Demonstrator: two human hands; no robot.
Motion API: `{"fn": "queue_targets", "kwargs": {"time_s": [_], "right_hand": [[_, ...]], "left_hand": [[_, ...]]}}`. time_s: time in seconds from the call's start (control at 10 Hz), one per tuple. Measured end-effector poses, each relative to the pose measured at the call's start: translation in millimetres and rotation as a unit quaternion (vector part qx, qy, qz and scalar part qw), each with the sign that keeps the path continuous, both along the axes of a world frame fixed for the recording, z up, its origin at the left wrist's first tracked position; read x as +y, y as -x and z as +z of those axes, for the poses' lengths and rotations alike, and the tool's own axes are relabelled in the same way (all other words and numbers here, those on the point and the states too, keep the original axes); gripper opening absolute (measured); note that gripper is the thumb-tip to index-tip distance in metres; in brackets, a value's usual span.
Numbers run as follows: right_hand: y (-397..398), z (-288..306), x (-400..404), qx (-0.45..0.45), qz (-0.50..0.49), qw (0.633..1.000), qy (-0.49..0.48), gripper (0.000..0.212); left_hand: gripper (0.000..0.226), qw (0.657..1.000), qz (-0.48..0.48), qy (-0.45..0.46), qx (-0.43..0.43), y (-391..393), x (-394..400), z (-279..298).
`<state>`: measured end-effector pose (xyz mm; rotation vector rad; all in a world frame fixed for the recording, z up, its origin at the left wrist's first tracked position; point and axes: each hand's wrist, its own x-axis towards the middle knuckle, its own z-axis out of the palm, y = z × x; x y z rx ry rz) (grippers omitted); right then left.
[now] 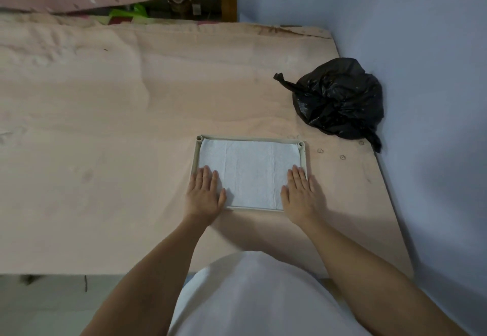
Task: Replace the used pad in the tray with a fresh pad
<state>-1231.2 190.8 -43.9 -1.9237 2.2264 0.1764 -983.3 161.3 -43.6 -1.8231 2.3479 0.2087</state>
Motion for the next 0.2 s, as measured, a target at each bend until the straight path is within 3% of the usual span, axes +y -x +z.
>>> {"fn": "queue_targets", "kwargs": {"time_s": [0.1, 0.2], "right_hand": [[-1.0, 7.3, -2.3, -0.002, -0.004, 1.0, 0.016, 0.071], [-4.0, 17.6, -21.3, -0.026, 0.002, 0.999, 0.041, 0.054]], "left_hand": [[0.098, 0.999, -0.013, 0.009, -0.046, 2.1, -6.3, 11.0], [0.085, 0.997, -0.05, 0.047, -0.037, 5.5, -29.3, 15.7]]}}
